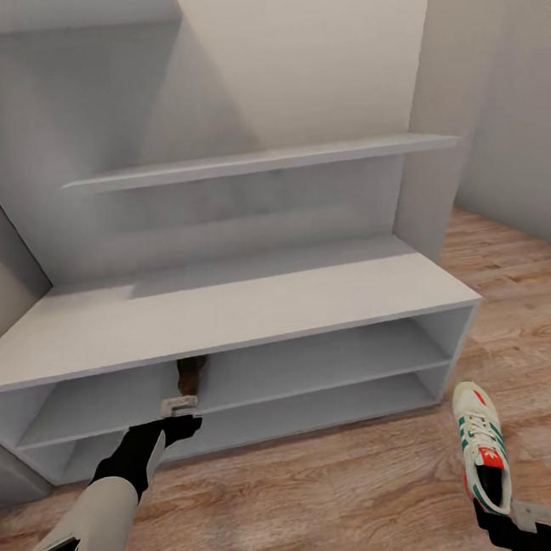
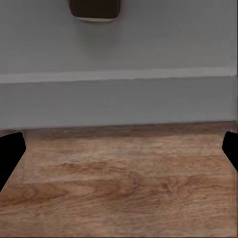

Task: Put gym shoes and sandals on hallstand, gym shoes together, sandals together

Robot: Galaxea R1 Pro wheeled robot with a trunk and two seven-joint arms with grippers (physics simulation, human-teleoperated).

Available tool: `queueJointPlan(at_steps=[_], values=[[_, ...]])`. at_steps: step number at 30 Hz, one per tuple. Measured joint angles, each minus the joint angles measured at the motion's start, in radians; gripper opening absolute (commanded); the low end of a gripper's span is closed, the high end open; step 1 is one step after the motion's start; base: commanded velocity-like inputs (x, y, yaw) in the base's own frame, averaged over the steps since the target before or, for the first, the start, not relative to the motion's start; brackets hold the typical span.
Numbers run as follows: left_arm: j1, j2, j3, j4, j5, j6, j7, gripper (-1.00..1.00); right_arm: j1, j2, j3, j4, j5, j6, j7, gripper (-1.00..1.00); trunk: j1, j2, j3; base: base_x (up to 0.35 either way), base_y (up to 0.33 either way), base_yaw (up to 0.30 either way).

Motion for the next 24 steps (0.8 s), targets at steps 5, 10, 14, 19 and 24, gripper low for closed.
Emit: queueJointPlan(at_steps=[5, 10, 14, 19, 24], values=[[0.000, 0.000, 0.000, 0.000, 0.001, -0.001, 0.000, 1.00, 0.000, 0.000, 0.000, 0.000, 0.000, 0.000, 0.000, -1.00, 0.000, 0.000, 0.000, -0.297, -0.151, 0.000], [0.000, 0.001, 0.000, 0.000, 0.001, -0.003, 0.000, 1.00, 0.001, 0.001, 0.000, 0.000, 0.000, 0.000, 0.000, -1.00, 0.000, 0.000, 0.000, -0.284, -0.167, 0.000], [0.002, 0.002, -0.001, 0.001, 0.001, -0.006, -0.003, 1.00, 0.000, 0.003, 0.001, 0.000, 0.000, 0.000, 0.000, -1.00, 0.000, 0.000, 0.000, -0.279, -0.171, 0.000], [0.012, 0.005, -0.001, 0.001, 0.004, -0.025, -0.007, 1.00, 0.000, 0.005, 0.001, 0.000, 0.000, 0.000, 0.001, -1.00, 0.000, 0.000, 0.000, -0.279, -0.172, 0.000], [0.093, 0.024, 0.004, 0.002, 0.044, -0.131, -0.018, 1.00, 0.000, 0.007, 0.002, 0.000, 0.001, 0.000, 0.001, -1.00, 0.000, 0.000, 0.000, -0.279, -0.172, 0.000]])
